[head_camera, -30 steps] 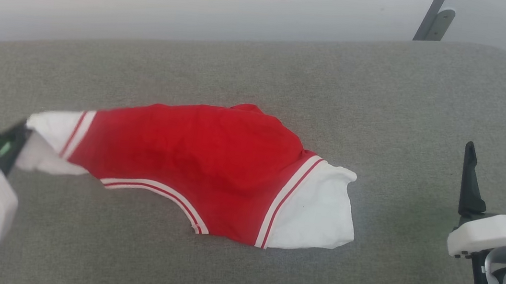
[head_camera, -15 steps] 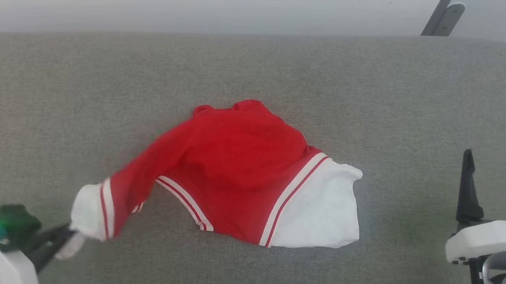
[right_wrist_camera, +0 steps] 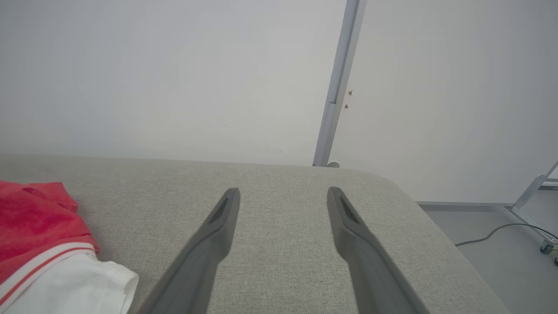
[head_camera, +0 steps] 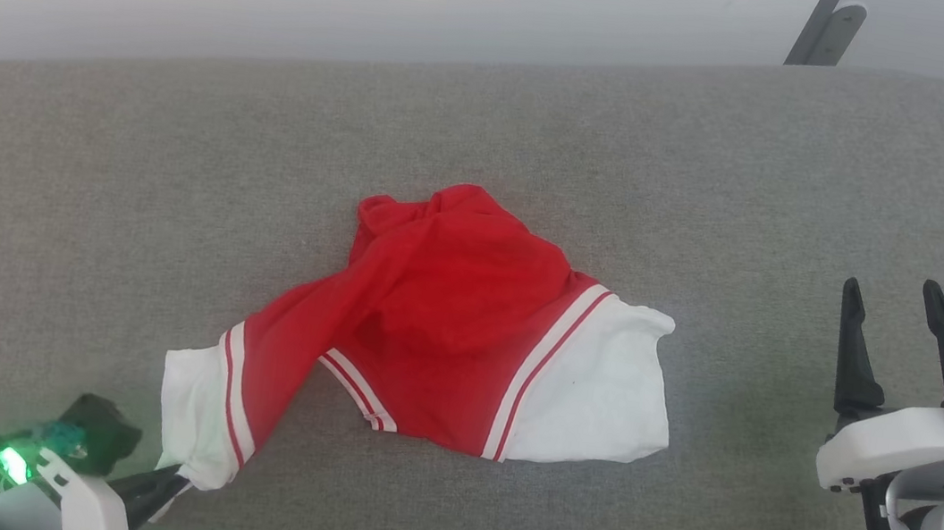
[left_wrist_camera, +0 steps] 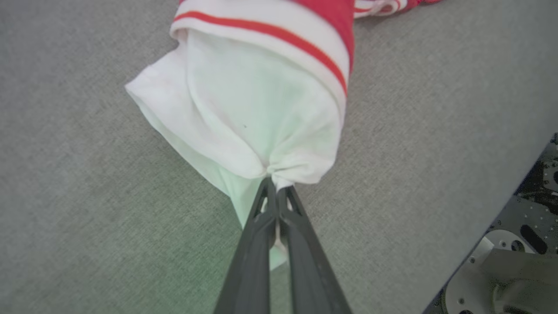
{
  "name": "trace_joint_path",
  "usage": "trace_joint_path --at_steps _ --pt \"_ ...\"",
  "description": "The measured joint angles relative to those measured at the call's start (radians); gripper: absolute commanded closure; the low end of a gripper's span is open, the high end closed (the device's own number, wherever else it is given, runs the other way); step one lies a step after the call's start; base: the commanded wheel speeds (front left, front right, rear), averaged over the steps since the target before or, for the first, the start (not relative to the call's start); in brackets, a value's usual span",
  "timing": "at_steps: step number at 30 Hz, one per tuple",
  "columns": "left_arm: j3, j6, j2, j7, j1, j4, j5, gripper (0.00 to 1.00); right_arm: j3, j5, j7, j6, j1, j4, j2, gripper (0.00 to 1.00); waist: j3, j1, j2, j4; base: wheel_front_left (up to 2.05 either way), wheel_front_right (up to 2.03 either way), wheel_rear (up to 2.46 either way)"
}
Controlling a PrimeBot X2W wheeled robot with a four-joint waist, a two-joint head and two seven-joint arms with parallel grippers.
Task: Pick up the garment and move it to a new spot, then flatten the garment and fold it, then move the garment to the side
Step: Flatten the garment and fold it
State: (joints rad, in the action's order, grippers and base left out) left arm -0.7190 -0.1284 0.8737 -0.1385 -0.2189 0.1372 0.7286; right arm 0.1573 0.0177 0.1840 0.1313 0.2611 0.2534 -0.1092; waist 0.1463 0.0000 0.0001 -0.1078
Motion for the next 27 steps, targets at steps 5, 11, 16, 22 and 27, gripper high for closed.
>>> trace_joint_path --at_steps 5,11,16,22,27 --pt "0.019 0.0 0.002 -0.033 -0.005 -0.006 0.073 0.0 -0.003 0.006 0.0 0.0 -0.002 0.002 -0.007 0.0 -0.012 0.0 0.0 -0.001 0.0 0.0 0.0" --pt "0.052 0.032 0.047 -0.084 -0.001 -0.086 0.133 0.0 -0.006 0.017 0.001 0.0 -0.012 -0.008 -0.015 0.0 -0.032 0.0 0.0 0.0 0.0 0.0 0.0" --pt "0.094 0.081 0.074 -0.14 0.002 -0.138 0.198 0.0 -0.015 0.018 0.001 0.0 -0.016 -0.012 -0.016 0.0 -0.042 0.0 0.0 -0.004 0.0 0.0 0.0" --pt "0.131 0.128 0.073 -0.209 -0.033 -0.145 0.272 0.0 -0.029 0.024 0.001 0.0 -0.013 -0.014 -0.017 0.0 -0.037 0.0 0.0 -0.017 0.0 0.0 0.0" --pt "0.139 0.161 0.036 -0.275 -0.058 -0.07 0.335 0.0 -0.037 0.024 0.001 0.0 -0.007 -0.016 -0.018 0.0 -0.018 0.0 0.0 -0.035 0.0 0.0 0.0"
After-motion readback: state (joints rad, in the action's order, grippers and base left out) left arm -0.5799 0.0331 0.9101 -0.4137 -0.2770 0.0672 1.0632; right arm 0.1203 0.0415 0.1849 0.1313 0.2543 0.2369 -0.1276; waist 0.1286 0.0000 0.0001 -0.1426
